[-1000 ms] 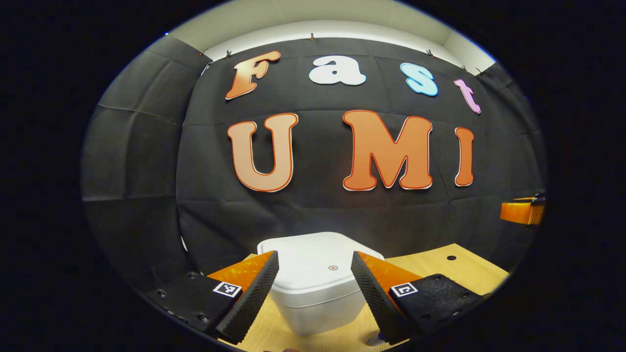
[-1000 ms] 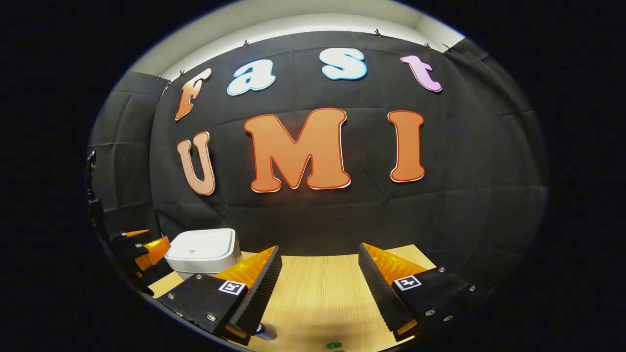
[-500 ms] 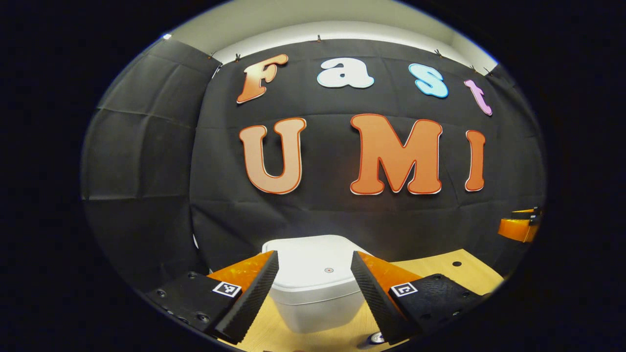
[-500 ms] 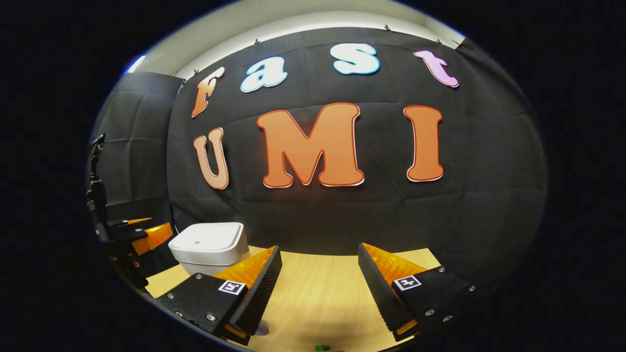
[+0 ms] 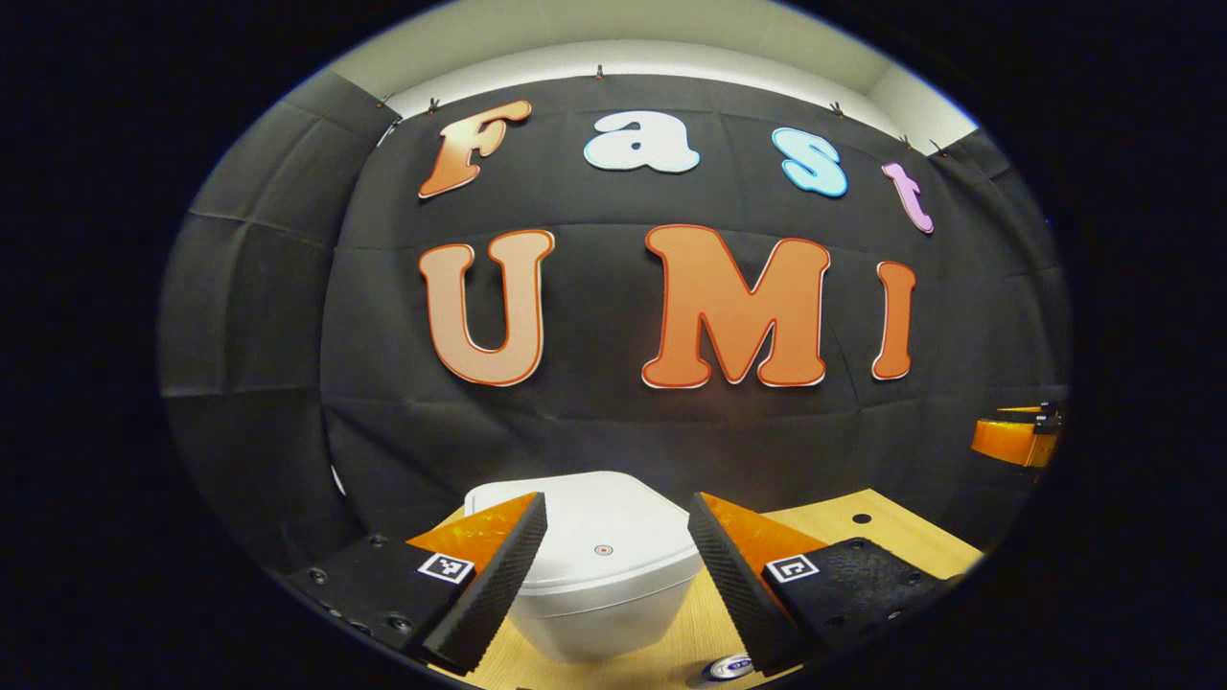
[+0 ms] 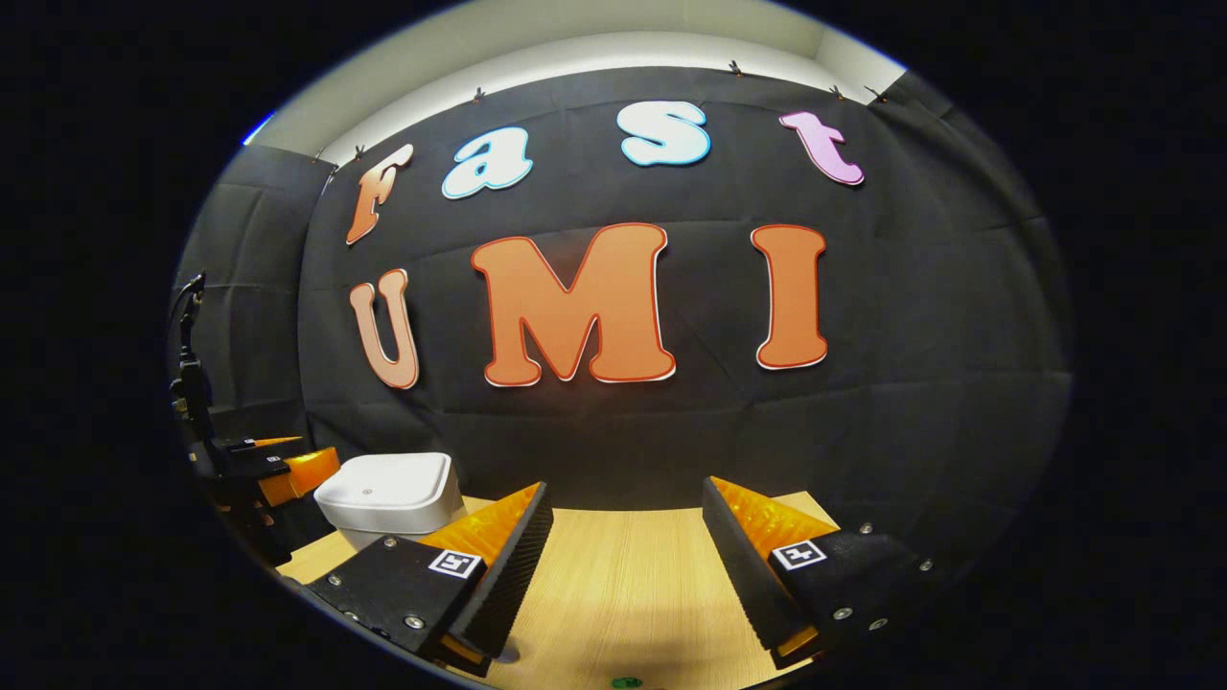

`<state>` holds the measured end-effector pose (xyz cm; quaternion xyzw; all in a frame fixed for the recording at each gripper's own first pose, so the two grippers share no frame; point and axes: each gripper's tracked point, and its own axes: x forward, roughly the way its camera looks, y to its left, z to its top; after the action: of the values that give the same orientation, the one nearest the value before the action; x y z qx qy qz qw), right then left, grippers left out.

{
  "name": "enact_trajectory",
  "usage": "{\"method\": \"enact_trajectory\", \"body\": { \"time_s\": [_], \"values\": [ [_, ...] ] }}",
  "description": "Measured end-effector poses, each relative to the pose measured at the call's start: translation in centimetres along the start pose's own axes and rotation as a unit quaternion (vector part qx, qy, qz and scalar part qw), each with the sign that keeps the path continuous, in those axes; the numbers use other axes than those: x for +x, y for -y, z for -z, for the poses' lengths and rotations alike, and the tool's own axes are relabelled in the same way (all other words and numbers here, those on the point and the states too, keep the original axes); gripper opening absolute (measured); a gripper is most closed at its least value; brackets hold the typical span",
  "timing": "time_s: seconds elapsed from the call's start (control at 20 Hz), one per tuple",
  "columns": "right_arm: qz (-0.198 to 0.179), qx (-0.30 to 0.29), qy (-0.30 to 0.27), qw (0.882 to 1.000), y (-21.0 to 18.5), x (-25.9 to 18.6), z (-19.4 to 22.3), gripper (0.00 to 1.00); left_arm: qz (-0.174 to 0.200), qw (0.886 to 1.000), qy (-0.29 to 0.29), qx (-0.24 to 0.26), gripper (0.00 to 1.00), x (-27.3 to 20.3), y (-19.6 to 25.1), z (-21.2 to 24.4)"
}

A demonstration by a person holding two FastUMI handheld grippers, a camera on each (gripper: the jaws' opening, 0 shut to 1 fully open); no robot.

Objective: Press the lid of the desktop garbage bin to open it, pick up the crumpled paper on the desktop and throw it into the bin, then pick up the pop can on the desktop and drop it into the bin, and finally close the garbage bin lid.

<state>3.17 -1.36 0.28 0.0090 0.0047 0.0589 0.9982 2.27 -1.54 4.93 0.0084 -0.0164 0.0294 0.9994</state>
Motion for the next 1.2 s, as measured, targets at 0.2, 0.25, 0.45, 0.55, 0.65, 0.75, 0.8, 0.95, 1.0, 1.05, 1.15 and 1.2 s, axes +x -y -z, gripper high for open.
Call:
{"method": "enact_trajectory", "body": {
  "time_s": [0.2,0.25,0.45,0.55,0.65,0.75,0.8,0.95,1.0,1.05,1.15,1.2],
  "values": [
    [-0.002,-0.002,-0.003,1.000,-0.6,0.2,0.1,0.94,0.009,1.000,-0.004,-0.004,0.94,0.9,-0.2,0.4],
    [0.000,-0.003,-0.003,1.000,-0.6,0.3,0.1,0.94,0.011,1.000,-0.006,-0.005,0.95,1.0,-0.2,0.6],
    [0.003,0.005,-0.004,1.000,-0.7,0.6,-0.1,0.94,0.015,1.000,-0.001,-0.008,0.95,1.2,-0.4,0.2],
    [0.004,0.003,-0.006,1.000,-0.8,0.8,0.1,0.94,0.016,1.000,-0.003,-0.005,0.94,1.3,-0.5,0.3],
    [0.001,0.002,-0.010,1.000,-1.0,1.0,0.2,0.94,0.016,1.000,-0.007,-0.005,0.94,1.6,-0.6,0.5],
    [-0.002,0.001,-0.011,1.000,-1.3,1.1,0.2,0.94,0.018,1.000,-0.010,-0.010,0.94,1.7,-0.6,0.7],
    [-0.003,-0.001,-0.010,1.000,-1.3,1.2,0.2,0.94,0.018,1.000,-0.012,-0.010,0.95,1.7,-0.5,0.7],
    [-0.006,-0.003,-0.010,1.000,-1.6,1.2,0.1,0.94,0.017,1.000,-0.014,-0.006,0.95,1.7,-0.5,0.8],
    [-0.007,0.000,-0.011,1.000,-1.6,1.3,0.1,0.94,0.016,1.000,-0.013,-0.006,0.95,1.7,-0.7,0.6],
    [-0.009,0.002,-0.012,1.000,-1.6,1.3,0.2,0.94,0.016,1.000,-0.014,-0.006,0.95,1.7,-0.5,0.8],
    [-0.006,0.000,-0.009,1.000,-1.5,1.4,0.0,0.94,0.017,1.000,-0.020,-0.006,0.92,1.7,-0.5,1.1],
    [-0.008,-0.001,-0.010,1.000,-1.5,1.4,0.0,0.94,0.017,1.000,-0.022,-0.009,0.89,1.7,-0.5,1.2]
  ]
}}
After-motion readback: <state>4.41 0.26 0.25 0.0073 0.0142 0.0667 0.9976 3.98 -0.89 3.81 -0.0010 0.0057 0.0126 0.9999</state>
